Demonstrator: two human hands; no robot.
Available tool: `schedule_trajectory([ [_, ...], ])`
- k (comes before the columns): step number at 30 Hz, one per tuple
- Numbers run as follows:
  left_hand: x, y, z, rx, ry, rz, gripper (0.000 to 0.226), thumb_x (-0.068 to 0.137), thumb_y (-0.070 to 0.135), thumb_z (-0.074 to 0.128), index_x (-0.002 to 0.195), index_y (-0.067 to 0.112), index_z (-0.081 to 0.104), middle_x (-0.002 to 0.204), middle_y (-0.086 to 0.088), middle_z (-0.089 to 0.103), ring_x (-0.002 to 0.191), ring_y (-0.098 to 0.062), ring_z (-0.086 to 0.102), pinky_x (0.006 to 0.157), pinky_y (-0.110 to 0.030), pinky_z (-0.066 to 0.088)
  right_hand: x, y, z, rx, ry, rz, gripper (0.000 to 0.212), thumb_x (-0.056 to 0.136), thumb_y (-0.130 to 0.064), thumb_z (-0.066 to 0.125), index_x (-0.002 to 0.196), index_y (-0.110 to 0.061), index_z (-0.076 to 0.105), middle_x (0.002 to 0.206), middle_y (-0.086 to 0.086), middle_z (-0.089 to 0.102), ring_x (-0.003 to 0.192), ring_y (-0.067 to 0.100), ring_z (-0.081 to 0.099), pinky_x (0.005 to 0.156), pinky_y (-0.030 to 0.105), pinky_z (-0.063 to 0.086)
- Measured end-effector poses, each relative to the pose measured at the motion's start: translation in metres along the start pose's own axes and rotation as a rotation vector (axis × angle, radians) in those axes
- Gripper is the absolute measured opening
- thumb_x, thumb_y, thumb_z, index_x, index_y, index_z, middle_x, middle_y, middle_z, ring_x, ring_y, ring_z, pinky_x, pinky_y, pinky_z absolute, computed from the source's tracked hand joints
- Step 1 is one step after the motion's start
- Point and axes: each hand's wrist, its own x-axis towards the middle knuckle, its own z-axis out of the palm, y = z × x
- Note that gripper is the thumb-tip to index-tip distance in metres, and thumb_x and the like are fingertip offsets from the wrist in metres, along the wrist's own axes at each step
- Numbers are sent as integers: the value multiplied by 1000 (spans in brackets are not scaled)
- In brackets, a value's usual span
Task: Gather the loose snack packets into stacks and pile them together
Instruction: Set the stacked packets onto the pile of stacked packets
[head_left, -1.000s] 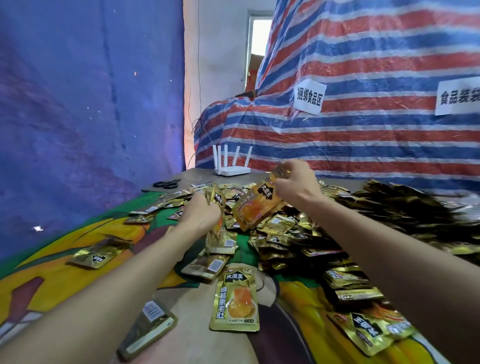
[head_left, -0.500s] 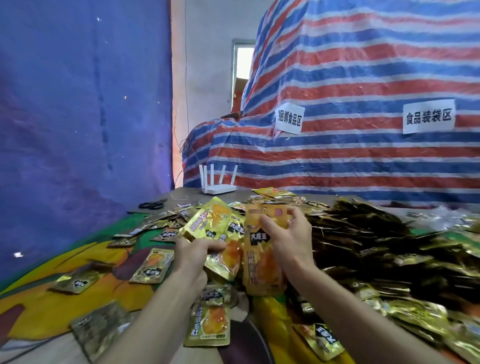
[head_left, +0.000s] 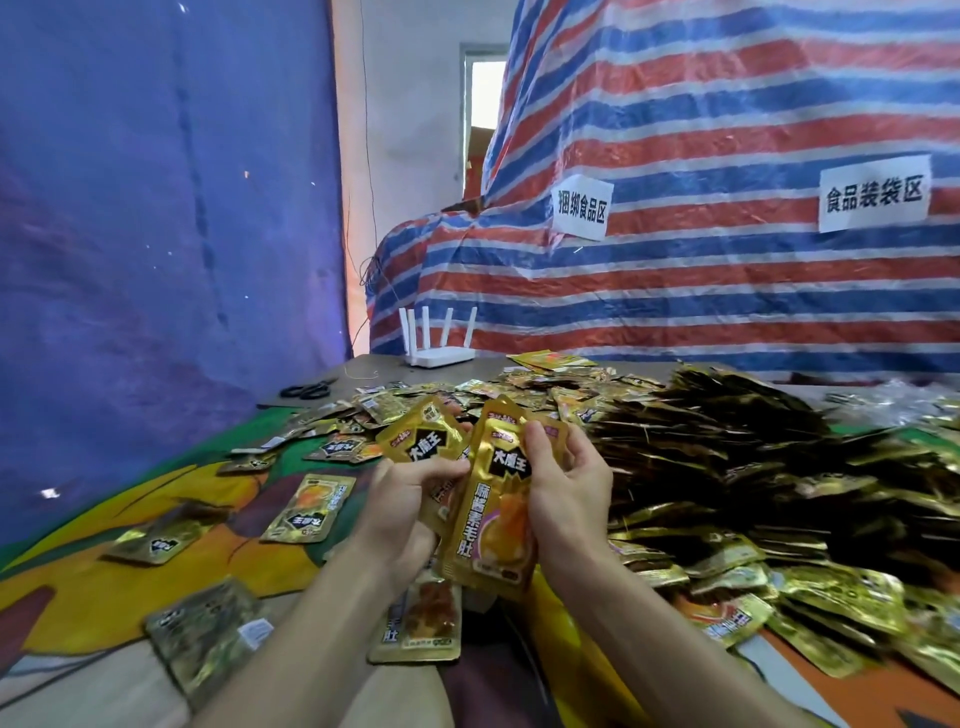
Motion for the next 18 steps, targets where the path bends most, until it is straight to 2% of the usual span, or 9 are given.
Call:
schedule_trajectory([
  [2, 0, -3, -2, 51, -64, -38, 46, 65, 6, 65, 108, -9, 61, 89, -22, 61, 73, -31, 63, 68, -41, 57, -2, 0, 1, -14, -17, -64, 18, 102, -30, 59, 87, -28, 68, 90, 5, 75, 87, 26, 74, 75, 44, 62],
  [5, -3, -10, 0, 197, -179, -95, 27, 60, 18, 65, 83, 6, 67, 77, -15, 65, 63, -26, 65, 60, -34, 55, -2, 0, -1, -90, 14, -204, 9, 103, -23, 57, 102, -28, 65, 98, -2, 70, 92, 9, 69, 76, 23, 58],
  [8, -7, -19, 2, 336, -323, -41, 29, 67, 31, 71, 86, 10, 76, 83, -16, 71, 71, -26, 70, 60, -34, 57, 0, 1, -5, -102, 18, -266, 16, 103, -15, 56, 110, -28, 62, 105, -5, 66, 93, -5, 64, 75, 10, 50],
  [10, -9, -22, 5, 398, -331, 53, 22, 68, 20, 76, 88, 11, 76, 84, -16, 73, 74, -29, 73, 62, -36, 58, 1, 3, -9, -114, 18, -280, 18, 102, -15, 57, 106, -31, 63, 105, -6, 67, 95, -3, 64, 76, 10, 50],
  [12, -9, -24, 8, 448, -282, 106, 26, 66, 9, 72, 91, 5, 68, 77, -13, 73, 70, -27, 72, 59, -35, 58, 1, 4, -12, -144, -5, -299, 17, 102, -15, 58, 102, -31, 66, 97, -8, 69, 92, 3, 66, 75, 15, 53],
  [15, -9, -25, 12, 534, -296, 159, 39, 62, 4, 65, 101, -1, 59, 71, -6, 71, 65, -19, 70, 57, -30, 56, -4, -1, -12, -40, -107, -265, 19, 98, -22, 55, 88, -28, 70, 85, -4, 71, 80, 10, 69, 64, 25, 57],
  [18, -11, -25, 13, 545, -333, 231, 43, 61, 2, 70, 103, 3, 60, 76, -5, 74, 70, -18, 71, 62, -28, 57, -8, -5, -11, 63, -133, -261, 22, 93, -27, 52, 86, -15, 70, 79, 3, 70, 73, 18, 69, 60, 31, 58],
])
